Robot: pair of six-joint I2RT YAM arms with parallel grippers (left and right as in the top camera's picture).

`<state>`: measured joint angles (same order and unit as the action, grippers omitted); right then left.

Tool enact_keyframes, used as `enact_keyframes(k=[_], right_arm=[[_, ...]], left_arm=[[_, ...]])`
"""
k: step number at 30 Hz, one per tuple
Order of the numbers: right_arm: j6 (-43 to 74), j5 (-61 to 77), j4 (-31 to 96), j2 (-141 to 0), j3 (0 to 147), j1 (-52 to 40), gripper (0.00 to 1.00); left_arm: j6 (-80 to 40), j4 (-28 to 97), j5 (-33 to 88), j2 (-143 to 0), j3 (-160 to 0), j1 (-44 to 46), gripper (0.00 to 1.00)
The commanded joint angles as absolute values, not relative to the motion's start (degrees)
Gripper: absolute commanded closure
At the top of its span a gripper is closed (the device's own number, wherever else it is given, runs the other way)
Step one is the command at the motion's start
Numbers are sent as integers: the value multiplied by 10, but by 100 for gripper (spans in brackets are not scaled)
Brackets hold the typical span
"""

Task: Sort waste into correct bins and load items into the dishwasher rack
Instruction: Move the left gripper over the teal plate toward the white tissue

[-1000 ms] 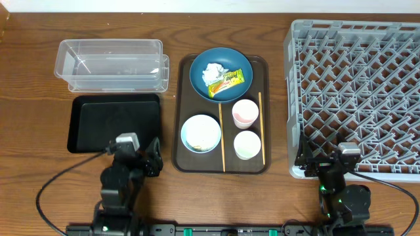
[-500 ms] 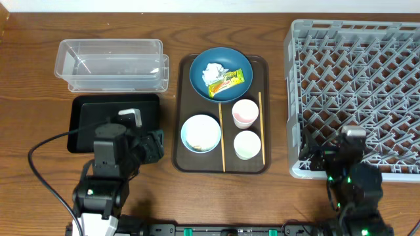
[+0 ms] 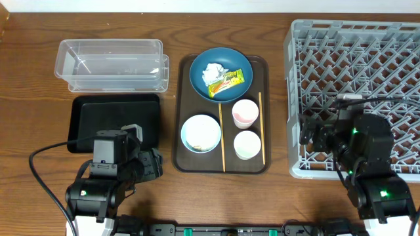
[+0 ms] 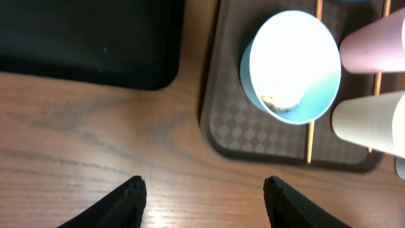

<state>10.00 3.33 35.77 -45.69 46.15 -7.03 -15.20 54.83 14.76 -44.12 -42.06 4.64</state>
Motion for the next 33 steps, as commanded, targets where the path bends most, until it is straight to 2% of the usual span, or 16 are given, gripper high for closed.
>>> enact_keyframes(k=[1,2,7,15,18,22,23,30,33], right_arm=[[91,45,365,-454,479,-75,1],[91,45,364,-453,479,-75,1],[89,33,366,-453,479,-75,1],[89,33,371,-453,479,-75,1],[89,33,371,-453,479,-75,1],[89,32,373,-453,479,-75,1],[89,33,373,-453,479,-75,1],[89,32,373,-453,479,-75,1],[89,32,373,-453,479,-75,1]], left_arm=[[-149,557,159,-450,-457,44,37],[-148,557,159,-456,-468,45,11],[-124,557,159,-516,-537,45,10],[-91,549,159,-685,-696,50,9],[-90,581,159,-743,-768,65,9],[-88,590,149,-770,-778,69,9],[-88,592,147,-776,-778,69,3],[-106,486,166,-785,-781,79,2],[-100,429,101,-793,-783,98,2]])
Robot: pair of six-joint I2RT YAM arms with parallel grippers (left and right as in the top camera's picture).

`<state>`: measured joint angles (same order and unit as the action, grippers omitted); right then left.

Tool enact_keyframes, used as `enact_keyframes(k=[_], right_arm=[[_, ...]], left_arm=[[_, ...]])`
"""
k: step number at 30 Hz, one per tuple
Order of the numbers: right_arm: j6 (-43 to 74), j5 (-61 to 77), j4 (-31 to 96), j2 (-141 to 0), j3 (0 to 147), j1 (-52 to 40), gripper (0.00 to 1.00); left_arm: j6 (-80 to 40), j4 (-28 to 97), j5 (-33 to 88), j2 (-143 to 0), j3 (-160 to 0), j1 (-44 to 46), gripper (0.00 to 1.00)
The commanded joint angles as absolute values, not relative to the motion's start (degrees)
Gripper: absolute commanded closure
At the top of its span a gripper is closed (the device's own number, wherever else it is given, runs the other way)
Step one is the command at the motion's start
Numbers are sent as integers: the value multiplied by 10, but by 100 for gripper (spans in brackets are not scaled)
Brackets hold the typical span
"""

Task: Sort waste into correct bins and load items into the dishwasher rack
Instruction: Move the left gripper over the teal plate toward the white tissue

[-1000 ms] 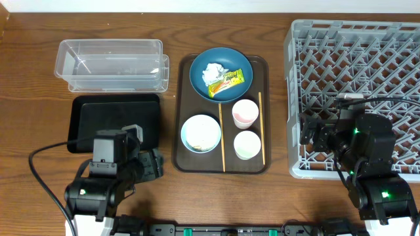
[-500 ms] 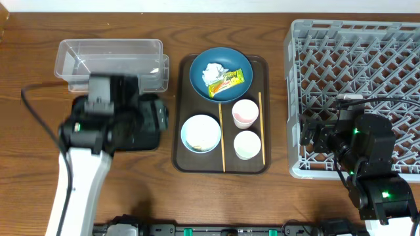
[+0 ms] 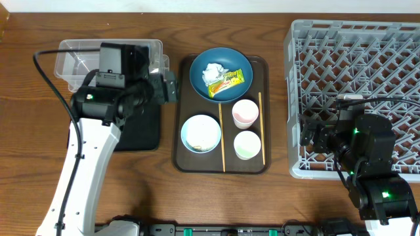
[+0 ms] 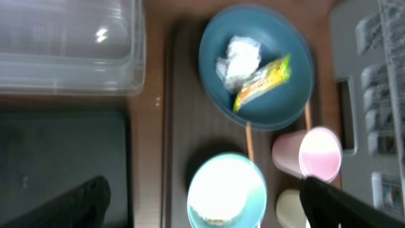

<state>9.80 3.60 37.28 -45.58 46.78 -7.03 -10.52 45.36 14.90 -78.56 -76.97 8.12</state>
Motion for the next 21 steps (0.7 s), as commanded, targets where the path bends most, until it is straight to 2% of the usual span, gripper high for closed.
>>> enact_keyframes(k=[1,6,21], right_arm=[[89,33,373,-453,479,-75,1],[89,32,373,-453,479,-75,1],[87,32,376,-454,479,-75,1]], left_arm=[[-97,410,73,-799,-783,107,2],[-43,320,51,-851,-783,149,2],[-93,124,75,-998,-782,186,2]])
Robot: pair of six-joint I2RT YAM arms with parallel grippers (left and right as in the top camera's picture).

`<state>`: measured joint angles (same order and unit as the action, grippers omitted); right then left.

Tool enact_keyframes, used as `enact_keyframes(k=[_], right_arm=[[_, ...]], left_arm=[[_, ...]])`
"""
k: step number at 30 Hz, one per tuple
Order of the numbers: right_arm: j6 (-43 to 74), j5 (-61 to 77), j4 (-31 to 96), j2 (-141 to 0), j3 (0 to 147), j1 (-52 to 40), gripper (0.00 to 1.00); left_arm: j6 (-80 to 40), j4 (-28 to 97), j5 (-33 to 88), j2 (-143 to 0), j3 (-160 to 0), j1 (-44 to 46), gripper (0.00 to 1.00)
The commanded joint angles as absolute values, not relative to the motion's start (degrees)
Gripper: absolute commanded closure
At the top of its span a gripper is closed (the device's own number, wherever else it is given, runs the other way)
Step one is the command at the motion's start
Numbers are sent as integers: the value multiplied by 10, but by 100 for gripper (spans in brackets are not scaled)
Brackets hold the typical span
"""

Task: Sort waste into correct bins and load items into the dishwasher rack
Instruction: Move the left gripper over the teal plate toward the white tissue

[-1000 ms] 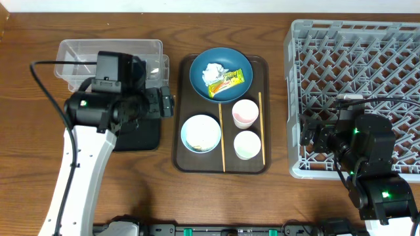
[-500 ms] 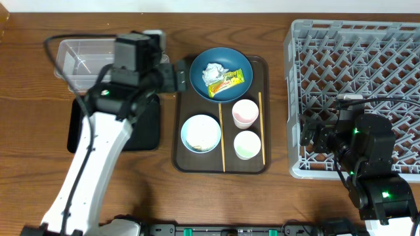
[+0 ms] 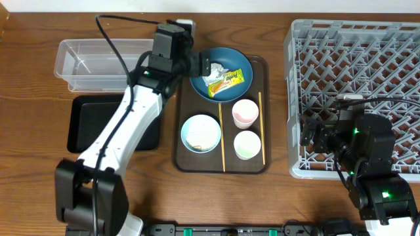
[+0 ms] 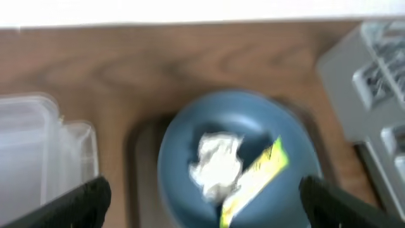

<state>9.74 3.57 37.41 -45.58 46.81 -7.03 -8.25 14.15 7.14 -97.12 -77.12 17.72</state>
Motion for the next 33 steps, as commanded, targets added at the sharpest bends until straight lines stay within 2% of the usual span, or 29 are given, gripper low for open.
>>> enact_keyframes(k=[1,17,20,25,31,33], right_arm=[[87,32,377,-454,479,-75,1],[87,32,394,-454,479,-75,1],[87,32,395,-454,479,-75,1],[87,32,395,-454,479,-75,1],[87,32,396,-454,479,-75,1],[87,33,397,-454,479,-75,1]], left_arm=[[-93,114,75,-1008,-782,189,2],[-93,39,75,-1152,-782,215,0],[-93,37,75,-1166,-782,216,5],[-93,33,74,-1175,-782,216,26],[-93,24,68,-1179,-782,216,35],[-93,23,68,-1179,-782,216,47]])
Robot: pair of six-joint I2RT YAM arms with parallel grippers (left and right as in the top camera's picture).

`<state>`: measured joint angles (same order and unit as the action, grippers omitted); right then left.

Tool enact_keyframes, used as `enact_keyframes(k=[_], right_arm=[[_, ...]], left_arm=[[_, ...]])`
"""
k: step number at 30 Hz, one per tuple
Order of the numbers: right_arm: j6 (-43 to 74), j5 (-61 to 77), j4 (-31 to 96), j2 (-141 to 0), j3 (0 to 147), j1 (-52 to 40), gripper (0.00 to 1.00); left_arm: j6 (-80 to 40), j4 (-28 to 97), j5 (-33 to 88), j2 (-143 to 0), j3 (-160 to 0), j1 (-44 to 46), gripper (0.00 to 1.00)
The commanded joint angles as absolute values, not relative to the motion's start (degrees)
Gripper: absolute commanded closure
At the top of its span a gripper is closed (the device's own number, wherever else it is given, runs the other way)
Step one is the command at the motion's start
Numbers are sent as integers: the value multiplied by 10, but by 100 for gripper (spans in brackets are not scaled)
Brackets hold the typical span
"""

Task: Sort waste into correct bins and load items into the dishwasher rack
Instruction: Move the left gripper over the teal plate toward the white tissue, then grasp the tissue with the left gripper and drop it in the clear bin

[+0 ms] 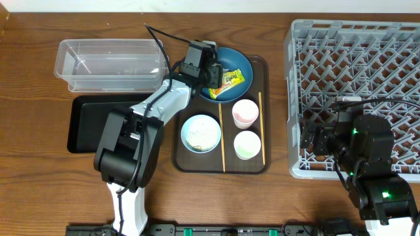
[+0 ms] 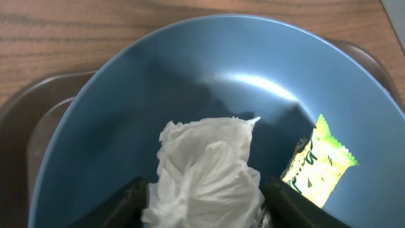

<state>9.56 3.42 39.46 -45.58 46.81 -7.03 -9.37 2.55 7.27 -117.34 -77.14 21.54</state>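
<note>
A crumpled white tissue [image 2: 205, 164] lies in the blue plate [image 2: 221, 69] next to a yellow wrapper [image 2: 316, 164]. My left gripper [image 2: 205, 202] is open, down in the plate, with one finger on each side of the tissue. In the overhead view the left gripper [image 1: 209, 73] covers the tissue; the wrapper [image 1: 228, 80] shows beside it. The plate [image 1: 230, 62] sits at the back of the brown tray [image 1: 197, 160]. My right gripper [image 1: 308, 134] hangs at the front left corner of the grey dishwasher rack [image 1: 354, 52]; its jaw state does not show.
On the tray stand a light blue bowl [image 1: 201, 133], a pink cup [image 1: 245, 113], a pale cup [image 1: 247, 144] and two chopsticks [image 1: 221, 141]. A clear bin [image 1: 108, 62] and a black bin [image 1: 88, 121] lie left of the tray.
My left gripper was above the plate's far left side, open. Now it is down inside the plate, open around the tissue. The right arm has not moved.
My left gripper started open near the table's front edge, by the black bin. Then it was above the bins looking over the tray, then over the blue plate. Now it straddles the tissue in the plate. Nothing on the tray has shifted.
</note>
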Motion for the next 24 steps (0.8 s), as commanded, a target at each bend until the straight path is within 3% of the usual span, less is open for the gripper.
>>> enact_keyframes(k=[1,3,10,24], right_arm=[[87,32,397,-454,479,-75,1],[87,32,397,-454,479,-75,1],[87,32,397,-454,479,-75,1],[87,33,397,-454,479,-75,1]], left_arm=[[-93,23,68,-1179,-782,216,51],[-93,27,68,-1179,-782,216,63],[-93,33,68,-1178,-782,216,86],[-90,43,55,-1044,-782,179,89]])
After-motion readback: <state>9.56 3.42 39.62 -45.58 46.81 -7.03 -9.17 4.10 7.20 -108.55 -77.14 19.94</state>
